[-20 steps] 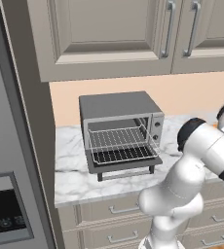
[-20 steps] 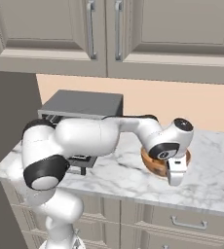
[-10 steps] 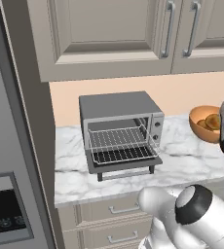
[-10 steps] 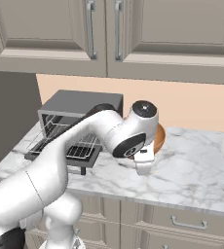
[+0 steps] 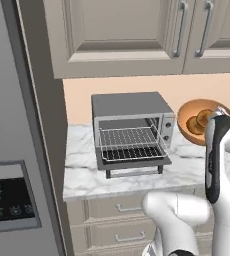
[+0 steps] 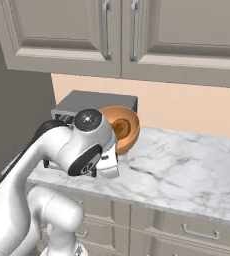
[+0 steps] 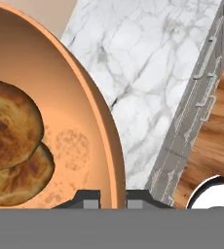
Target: Pick up the heated bread from the toaster oven and place it in the bowl. Then move the bread bowl to the dining counter.
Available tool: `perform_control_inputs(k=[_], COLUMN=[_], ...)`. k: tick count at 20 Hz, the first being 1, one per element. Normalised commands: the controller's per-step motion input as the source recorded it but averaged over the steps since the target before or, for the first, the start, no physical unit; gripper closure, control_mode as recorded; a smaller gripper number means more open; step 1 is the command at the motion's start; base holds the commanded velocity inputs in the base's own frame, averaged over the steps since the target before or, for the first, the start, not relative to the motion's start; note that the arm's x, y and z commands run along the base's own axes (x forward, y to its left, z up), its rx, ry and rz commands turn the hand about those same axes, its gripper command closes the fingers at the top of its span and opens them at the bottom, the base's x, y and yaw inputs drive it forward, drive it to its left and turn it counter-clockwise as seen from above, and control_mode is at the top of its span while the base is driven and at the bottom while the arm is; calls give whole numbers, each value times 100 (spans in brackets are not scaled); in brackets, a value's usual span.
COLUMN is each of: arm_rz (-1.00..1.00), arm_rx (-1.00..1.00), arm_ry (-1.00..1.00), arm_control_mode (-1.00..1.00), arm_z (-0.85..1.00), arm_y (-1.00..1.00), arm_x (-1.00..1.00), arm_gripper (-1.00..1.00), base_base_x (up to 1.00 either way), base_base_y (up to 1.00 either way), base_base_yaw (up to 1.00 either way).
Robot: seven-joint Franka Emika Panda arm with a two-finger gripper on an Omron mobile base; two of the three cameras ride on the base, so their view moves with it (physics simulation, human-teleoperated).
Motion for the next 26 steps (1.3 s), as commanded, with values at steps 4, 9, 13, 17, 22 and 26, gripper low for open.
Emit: perform_control_inputs(k=[4, 9, 13, 17, 22, 26], arm_rz=[0, 0, 0, 0, 0, 0], arm_rx=[0, 0, 0, 0, 0, 0], arm_ry=[0, 0, 0, 0, 0, 0], arm_control_mode=[100, 100, 100, 100, 100, 100], arm_z=[0, 0, 0, 0, 0, 0], arm_y=[0, 0, 0, 0, 0, 0], arm_x=[0, 0, 0, 0, 0, 0], arm_gripper=[100, 100, 100, 100, 100, 100], base_base_x=[-97, -79, -61, -6, -4, -4], base_base_y=[5, 0, 0, 0, 0, 0], base_base_yaw=[79, 90, 95, 100, 100, 100])
